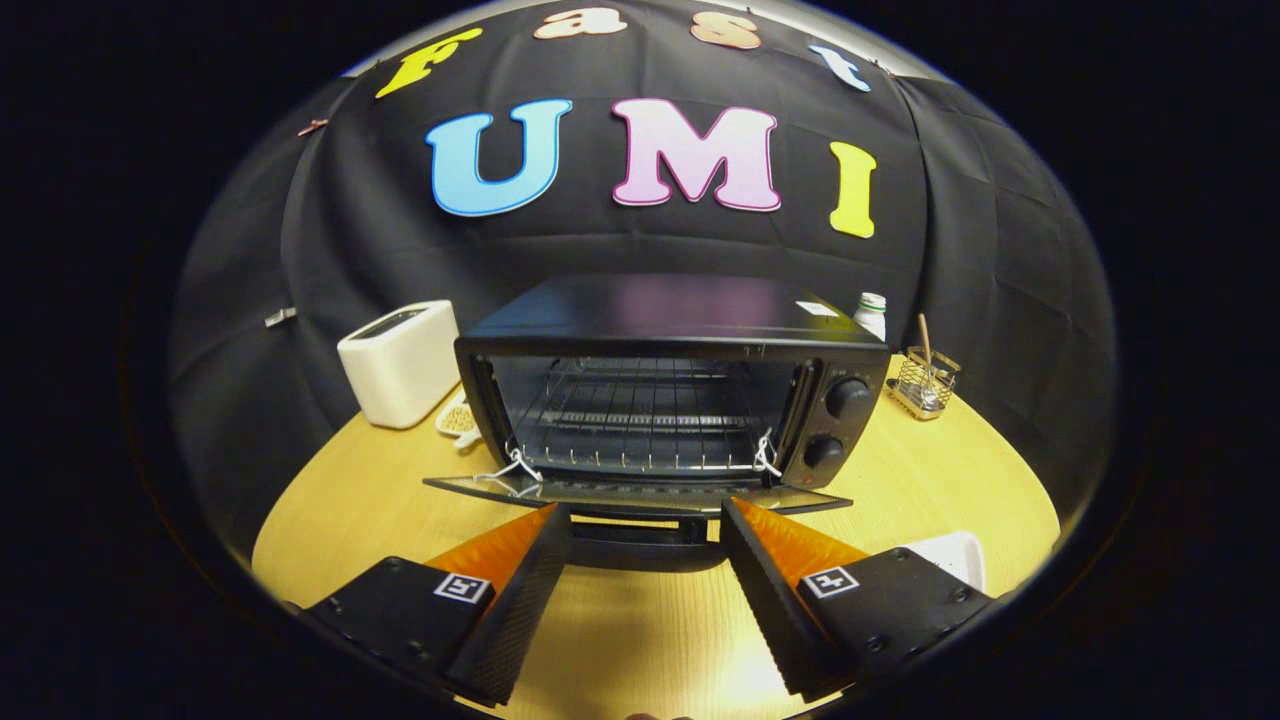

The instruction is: Open the toaster oven, put the food inside, and close the toaster oven door.

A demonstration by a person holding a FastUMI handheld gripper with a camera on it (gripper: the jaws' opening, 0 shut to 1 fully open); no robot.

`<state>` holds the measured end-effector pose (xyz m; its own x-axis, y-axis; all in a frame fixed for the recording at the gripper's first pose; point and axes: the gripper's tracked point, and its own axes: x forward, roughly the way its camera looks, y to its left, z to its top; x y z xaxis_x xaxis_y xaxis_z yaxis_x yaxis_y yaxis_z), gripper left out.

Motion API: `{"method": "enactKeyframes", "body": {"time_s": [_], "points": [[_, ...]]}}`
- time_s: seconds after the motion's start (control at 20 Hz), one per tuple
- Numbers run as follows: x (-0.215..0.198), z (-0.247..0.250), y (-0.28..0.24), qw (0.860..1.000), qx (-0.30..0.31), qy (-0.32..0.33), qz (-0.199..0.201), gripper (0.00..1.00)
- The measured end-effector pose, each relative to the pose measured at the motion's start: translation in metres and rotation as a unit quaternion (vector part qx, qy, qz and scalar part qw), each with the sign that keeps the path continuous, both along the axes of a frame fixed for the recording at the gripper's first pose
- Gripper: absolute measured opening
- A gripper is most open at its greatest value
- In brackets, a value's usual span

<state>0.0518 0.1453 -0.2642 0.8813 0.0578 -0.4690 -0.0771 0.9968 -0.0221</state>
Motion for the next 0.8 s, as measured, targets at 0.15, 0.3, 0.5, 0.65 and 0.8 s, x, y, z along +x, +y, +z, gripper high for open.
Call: {"method": "enactKeyframes", "body": {"time_s": [0.15, 0.3, 0.5, 0.65, 0.8], "points": [[-0.014, -0.015, -0.002, 0.999, -0.036, -0.003, 0.023, 0.97], [-0.028, -0.042, -0.003, 0.998, -0.042, 0.026, 0.036, 0.99], [-0.048, -0.077, -0.016, 0.994, -0.036, 0.094, 0.037, 0.99], [-0.054, -0.058, -0.034, 0.996, -0.014, 0.088, 0.018, 0.99], [-0.062, -0.032, -0.059, 0.996, 0.009, 0.084, 0.006, 0.99]]}}
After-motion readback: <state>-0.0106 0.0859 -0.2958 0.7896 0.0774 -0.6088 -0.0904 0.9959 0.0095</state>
